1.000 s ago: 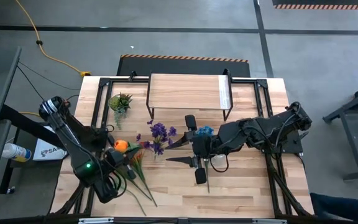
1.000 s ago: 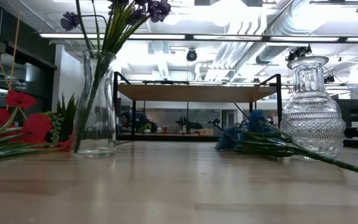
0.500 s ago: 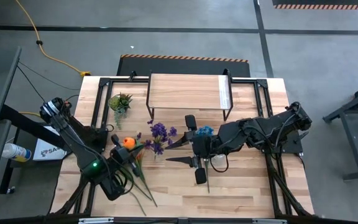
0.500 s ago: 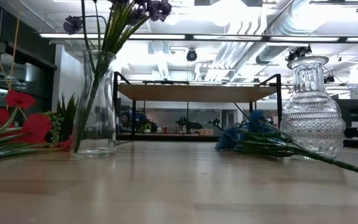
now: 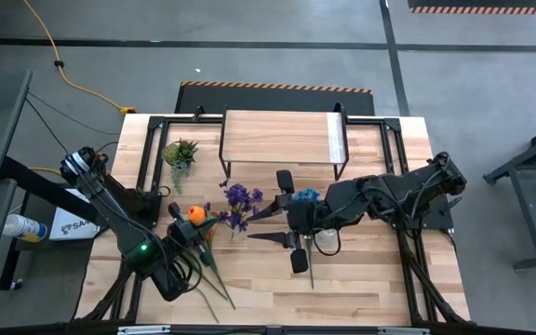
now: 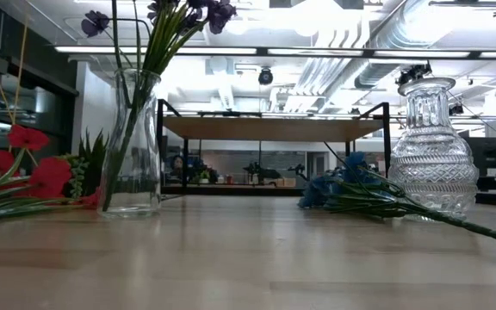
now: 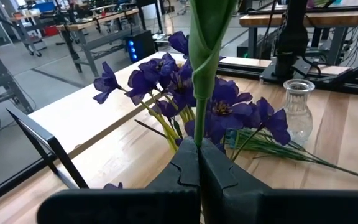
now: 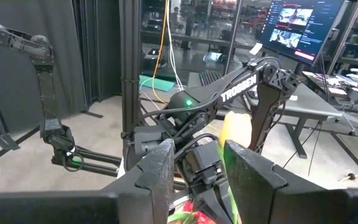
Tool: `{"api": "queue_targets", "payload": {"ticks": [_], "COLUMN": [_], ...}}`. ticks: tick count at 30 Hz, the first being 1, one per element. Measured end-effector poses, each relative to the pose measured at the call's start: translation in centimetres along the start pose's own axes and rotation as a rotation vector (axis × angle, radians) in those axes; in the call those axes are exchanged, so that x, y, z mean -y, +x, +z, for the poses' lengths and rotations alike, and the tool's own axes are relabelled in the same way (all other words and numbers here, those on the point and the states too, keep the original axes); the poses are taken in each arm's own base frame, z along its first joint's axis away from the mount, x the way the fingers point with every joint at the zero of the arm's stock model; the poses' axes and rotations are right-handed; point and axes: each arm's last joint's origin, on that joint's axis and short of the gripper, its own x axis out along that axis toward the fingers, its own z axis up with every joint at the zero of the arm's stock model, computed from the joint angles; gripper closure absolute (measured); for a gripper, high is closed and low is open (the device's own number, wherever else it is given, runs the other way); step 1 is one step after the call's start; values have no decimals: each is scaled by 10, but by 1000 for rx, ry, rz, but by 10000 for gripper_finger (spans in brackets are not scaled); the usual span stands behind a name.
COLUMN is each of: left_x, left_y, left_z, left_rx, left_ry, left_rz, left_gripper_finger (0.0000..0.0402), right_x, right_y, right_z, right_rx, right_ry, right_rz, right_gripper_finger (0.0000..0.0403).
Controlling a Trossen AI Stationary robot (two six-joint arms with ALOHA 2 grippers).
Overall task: Pick and place flowers into a vace then onto a shelf
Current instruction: Put the orange flower into the left transparent flower vase
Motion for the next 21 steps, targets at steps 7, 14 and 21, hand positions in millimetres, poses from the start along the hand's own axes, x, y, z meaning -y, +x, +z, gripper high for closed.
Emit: {"api": "queue_targets", "payload": {"ticks": [7,14,21], "left_x": [1,4,5], "left_y": [5,8,8], "left_z": [-6,-21,-22], "left_rx": [-13,-17,-24], "left_ry": [-19,-65,-71], "left_rz": [4,-9,-13], "left_gripper_finger": [377,377,377], "right_x": [0,0,0], "right_y": [0,0,0], "right_z": [0,0,0], "right_rx": [0,0,0], "right_ry": [0,0,-4], "right_rz": [0,0,0], "right_gripper_finger": [269,269,269]}}
